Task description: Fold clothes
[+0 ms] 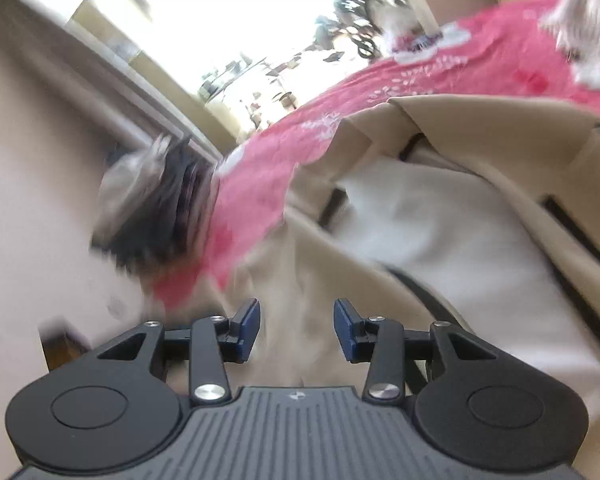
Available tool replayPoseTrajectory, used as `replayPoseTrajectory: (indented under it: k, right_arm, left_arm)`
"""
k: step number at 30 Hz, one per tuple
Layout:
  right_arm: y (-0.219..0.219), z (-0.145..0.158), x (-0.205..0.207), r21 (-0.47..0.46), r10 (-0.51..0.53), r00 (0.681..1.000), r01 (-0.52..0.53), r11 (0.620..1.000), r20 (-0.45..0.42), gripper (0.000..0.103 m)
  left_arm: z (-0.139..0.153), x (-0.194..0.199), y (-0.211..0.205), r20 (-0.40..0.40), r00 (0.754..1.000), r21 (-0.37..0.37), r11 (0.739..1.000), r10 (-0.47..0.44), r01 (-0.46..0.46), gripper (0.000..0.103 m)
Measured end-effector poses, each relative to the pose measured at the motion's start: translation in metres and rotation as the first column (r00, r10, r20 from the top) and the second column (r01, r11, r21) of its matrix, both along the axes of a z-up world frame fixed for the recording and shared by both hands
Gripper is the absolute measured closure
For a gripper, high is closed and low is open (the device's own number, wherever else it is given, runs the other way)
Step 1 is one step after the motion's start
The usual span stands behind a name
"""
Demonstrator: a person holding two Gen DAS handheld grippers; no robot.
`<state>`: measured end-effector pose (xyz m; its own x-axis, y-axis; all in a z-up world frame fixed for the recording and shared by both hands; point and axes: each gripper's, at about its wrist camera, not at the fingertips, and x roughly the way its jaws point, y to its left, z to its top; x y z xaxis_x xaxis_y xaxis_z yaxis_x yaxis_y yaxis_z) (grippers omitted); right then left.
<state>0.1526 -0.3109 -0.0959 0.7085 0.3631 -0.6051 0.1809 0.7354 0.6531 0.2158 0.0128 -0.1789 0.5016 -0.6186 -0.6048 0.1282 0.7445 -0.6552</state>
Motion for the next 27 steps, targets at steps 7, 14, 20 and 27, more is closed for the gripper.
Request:
replayPoseTrajectory:
  k: [7,14,20,27]
  right_arm:
    - [-0.027,-0.061,0.142,0.078,-0.027,0.996,0.034,0.996,-0.081,0.047]
    - [-0.013,-0.080,0.224,-0.063,0.200,0.979,-0.203,0.977,-0.049,0.026]
    - [0.012,-0.090,0.246,-0.132,0.420,0.898,-0.436,0.890,-0.134,0.040]
    - [0.048,-0.028,0.225,-0.509,0.486,0.868,-0.463,0.726,-0.097,0.097]
  left_arm:
    - [-0.024,0.012,0.024,-0.056,0.998,-0.126,0.992,0.001,-0.008,0.050]
    - [-0.028,0.012,0.027,-0.042,0.998,-0.159,0.987,-0.041,0.034,0.049]
    - [-0.027,0.010,0.021,-0.006,0.999,-0.127,0.990,-0.054,0.053,0.049]
    - [-0.027,0.012,0.019,-0.012,0.999,-0.124,0.991,-0.045,0.043,0.050]
